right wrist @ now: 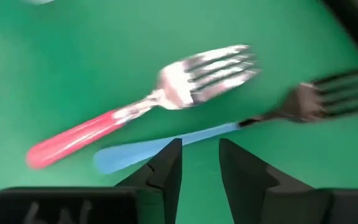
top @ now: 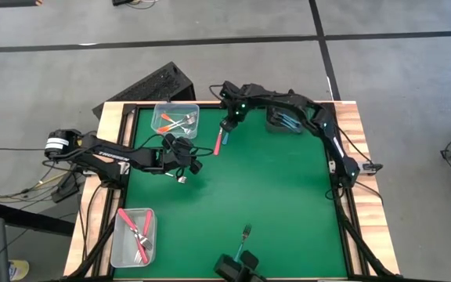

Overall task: Sort silverware by color (type)
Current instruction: Put the blue fork into the black bin

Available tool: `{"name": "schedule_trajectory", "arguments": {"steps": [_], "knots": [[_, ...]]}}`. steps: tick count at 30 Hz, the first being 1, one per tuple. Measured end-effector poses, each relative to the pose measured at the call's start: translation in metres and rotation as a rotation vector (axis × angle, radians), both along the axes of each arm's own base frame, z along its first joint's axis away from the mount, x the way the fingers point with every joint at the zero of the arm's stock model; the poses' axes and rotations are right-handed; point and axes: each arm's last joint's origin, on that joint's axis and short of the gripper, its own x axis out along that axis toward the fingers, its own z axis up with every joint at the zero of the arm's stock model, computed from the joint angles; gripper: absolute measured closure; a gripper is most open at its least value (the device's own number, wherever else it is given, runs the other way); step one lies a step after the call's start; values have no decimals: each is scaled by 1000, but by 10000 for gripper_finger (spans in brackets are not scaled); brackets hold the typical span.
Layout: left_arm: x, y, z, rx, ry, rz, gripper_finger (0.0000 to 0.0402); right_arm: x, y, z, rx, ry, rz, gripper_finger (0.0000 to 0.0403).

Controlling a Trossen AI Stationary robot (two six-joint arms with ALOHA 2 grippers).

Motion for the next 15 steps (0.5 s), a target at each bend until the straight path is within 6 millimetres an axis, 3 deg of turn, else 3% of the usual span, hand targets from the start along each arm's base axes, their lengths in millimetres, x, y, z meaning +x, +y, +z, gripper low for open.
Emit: {"name": "schedule_trajectory", "arguments": {"steps": [7, 15], "knots": [[0, 0, 0, 0, 0, 0, 260, 0, 0, 1, -64, -29, 250, 306], [0, 0, 0, -4, 3, -3, 260, -4, -9, 1, -300, 46, 583, 370]]}}
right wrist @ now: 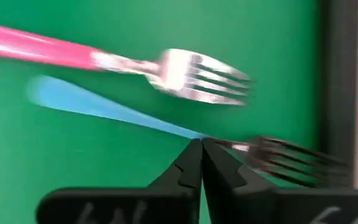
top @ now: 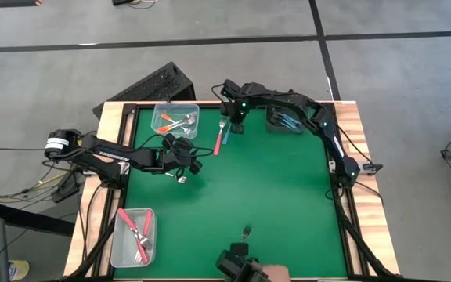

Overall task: Sort silverware by color (type)
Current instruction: Put the blue fork into the black bin

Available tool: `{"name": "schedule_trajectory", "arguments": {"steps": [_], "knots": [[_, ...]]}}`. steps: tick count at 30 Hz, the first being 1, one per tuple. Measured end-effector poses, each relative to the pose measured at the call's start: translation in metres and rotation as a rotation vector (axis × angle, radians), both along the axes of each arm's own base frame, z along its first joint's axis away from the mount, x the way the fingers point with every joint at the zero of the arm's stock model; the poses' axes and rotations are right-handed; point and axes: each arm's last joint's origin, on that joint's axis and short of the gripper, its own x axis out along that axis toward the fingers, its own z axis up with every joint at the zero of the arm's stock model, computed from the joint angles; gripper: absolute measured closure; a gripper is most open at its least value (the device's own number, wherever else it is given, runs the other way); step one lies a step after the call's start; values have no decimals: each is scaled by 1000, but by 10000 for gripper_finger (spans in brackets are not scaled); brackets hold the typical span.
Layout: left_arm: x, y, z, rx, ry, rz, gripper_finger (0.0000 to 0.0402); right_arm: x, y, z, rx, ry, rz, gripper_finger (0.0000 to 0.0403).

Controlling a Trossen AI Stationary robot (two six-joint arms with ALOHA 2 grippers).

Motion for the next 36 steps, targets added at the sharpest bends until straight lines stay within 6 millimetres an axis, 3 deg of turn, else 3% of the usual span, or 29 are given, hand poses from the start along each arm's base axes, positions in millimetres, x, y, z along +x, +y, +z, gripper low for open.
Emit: {"name": "schedule_trajectory", "arguments": {"steps": [4, 10, 14, 18, 23, 36], "knots": [[0, 0, 0, -1, 1, 0, 260, -2, -14, 2, -102, -18, -14, 393], [0, 0, 0, 3, 0, 5, 260, -6, -26, 4, -103, -69, -37, 389], [0, 0, 0, 5, -1, 8, 260, -6, -30, -7, -84, -59, -46, 389], [0, 0, 0, 8, -4, 13, 260, -5, -28, -22, -43, -26, -25, 390], [0, 0, 0, 7, -8, 18, 260, -5, -27, -18, -20, -56, -15, 390], [0, 1, 1, 4, -22, 31, 260, -25, -14, -35, 188, 173, -38, 390]]}}
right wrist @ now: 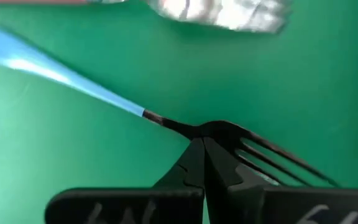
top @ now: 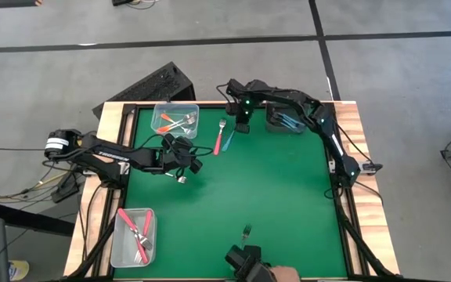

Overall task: Sort silverware by color (type)
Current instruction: Put the blue fork into the black bin

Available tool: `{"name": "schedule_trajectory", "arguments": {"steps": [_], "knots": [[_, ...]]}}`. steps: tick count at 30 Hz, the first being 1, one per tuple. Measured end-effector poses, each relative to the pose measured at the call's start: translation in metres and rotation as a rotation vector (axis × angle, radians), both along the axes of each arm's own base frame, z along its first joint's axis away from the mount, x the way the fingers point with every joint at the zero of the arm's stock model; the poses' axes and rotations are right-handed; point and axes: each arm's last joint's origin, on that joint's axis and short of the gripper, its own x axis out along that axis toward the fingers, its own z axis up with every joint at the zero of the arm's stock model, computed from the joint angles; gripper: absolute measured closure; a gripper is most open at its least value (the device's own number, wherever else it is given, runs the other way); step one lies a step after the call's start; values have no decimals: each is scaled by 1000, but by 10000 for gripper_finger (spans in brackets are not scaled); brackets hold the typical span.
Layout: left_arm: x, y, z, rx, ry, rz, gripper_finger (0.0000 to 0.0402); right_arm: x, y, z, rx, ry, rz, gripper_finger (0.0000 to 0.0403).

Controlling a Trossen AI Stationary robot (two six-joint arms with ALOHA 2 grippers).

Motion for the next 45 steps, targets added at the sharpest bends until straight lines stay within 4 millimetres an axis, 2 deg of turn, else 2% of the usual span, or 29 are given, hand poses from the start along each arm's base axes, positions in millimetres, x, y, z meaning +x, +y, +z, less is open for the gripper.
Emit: {"name": "schedule_trajectory", "arguments": {"steps": [8, 11, 15, 19, 24, 28, 33, 38, 42, 45], "knots": [[0, 0, -1, -7, 8, -6, 260, -11, 35, 5, 153, 241, 43, 390], [-1, 0, -1, -7, 12, -6, 260, -9, 51, 6, 159, 316, 75, 390], [-1, -1, -1, -10, 14, -6, 260, 2, 69, 20, 78, 295, 108, 390], [-3, -5, -3, -18, 39, -16, 260, 6, 88, 32, 88, 298, 127, 386], [-7, -16, -7, -31, 82, -16, 260, -2, 112, 51, 111, 274, 164, 379], [-9, -25, -8, -22, 76, -5, 260, -12, 126, 62, 34, 142, 217, 378], [-9, -32, -7, -10, 40, 14, 260, -26, 128, 61, -103, -64, 271, 368], [-9, -35, -7, -22, 23, 17, 260, -32, 117, 43, -221, -65, 266, 322], [-9, -35, -7, -22, 21, 15, 260, -32, 111, 29, -223, -26, 310, 275], [-9, -35, -7, -18, 20, 19, 260, -32, 111, 27, -225, -22, 344, 242]]}}
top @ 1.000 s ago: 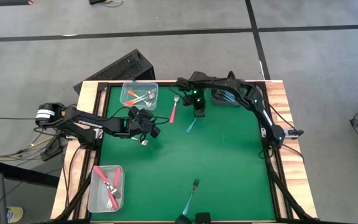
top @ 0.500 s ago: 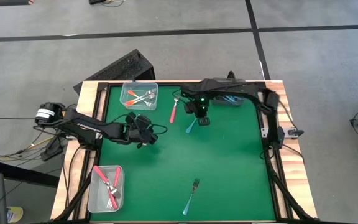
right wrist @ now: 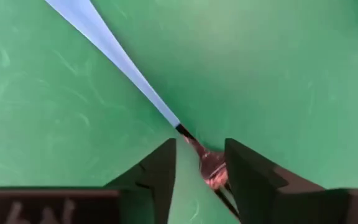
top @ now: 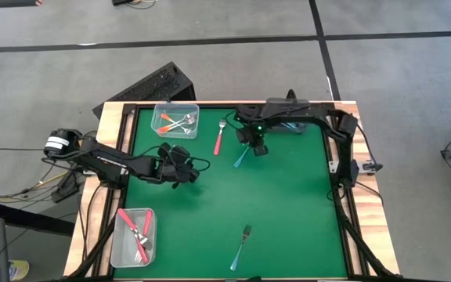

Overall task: Sort silverware by color (type)
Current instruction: Put the blue fork into the black bin

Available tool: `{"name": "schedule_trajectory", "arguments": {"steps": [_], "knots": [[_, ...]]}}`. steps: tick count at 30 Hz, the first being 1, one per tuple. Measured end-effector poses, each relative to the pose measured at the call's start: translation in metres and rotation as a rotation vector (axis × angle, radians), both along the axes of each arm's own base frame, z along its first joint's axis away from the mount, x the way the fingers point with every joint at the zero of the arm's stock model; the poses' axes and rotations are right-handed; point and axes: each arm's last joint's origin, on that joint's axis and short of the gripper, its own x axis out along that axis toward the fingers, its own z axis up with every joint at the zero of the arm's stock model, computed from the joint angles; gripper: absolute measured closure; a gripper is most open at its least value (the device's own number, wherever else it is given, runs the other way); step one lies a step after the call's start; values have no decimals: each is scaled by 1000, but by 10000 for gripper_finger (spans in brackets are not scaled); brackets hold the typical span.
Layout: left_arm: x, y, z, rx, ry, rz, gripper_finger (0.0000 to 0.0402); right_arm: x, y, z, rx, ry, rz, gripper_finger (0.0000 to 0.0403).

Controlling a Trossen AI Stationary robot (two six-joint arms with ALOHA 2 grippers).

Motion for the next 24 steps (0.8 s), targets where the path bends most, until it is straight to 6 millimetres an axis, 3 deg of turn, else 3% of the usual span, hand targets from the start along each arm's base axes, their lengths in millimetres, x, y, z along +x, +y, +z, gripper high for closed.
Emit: {"name": "schedule_trajectory", "arguments": {"steps": [4, 8, 16, 24], "knots": [[0, 4, 0, 23, 10, 11, 260, 4, 3, 1, -15, -22, 38, 215], [1, 9, 2, 35, 6, 20, 260, 4, 2, -1, -13, -18, 49, 219], [1, 10, 0, 27, 16, 19, 260, 12, 0, -35, 18, 46, 51, 270], [4, 9, -7, 18, 43, 9, 260, 12, 1, -45, 45, 76, -8, 341]]}}
